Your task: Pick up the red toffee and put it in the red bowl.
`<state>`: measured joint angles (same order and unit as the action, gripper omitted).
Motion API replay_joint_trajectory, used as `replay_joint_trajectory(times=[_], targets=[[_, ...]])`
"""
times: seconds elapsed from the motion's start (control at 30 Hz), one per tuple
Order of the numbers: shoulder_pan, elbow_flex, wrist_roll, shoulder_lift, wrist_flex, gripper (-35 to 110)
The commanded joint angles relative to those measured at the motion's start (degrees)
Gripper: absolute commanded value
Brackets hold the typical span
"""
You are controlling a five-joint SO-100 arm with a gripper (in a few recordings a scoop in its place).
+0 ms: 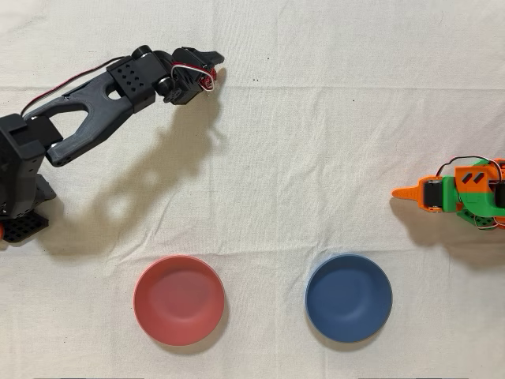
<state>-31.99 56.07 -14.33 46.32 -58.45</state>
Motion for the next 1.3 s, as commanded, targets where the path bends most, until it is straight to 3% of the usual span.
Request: replay_joint_trajectory(times=[0.0,0.27,0.67,1.27], targets=[[-1.05,0.18,0.00,4.48,0.44,13],[-1.58,0.26,0.62,4.66,0.18,3],[-0.97,3.87,0.79,11.07,-1.32,3],[12.04,5.10,-3.78,34.28,-17.75,3]])
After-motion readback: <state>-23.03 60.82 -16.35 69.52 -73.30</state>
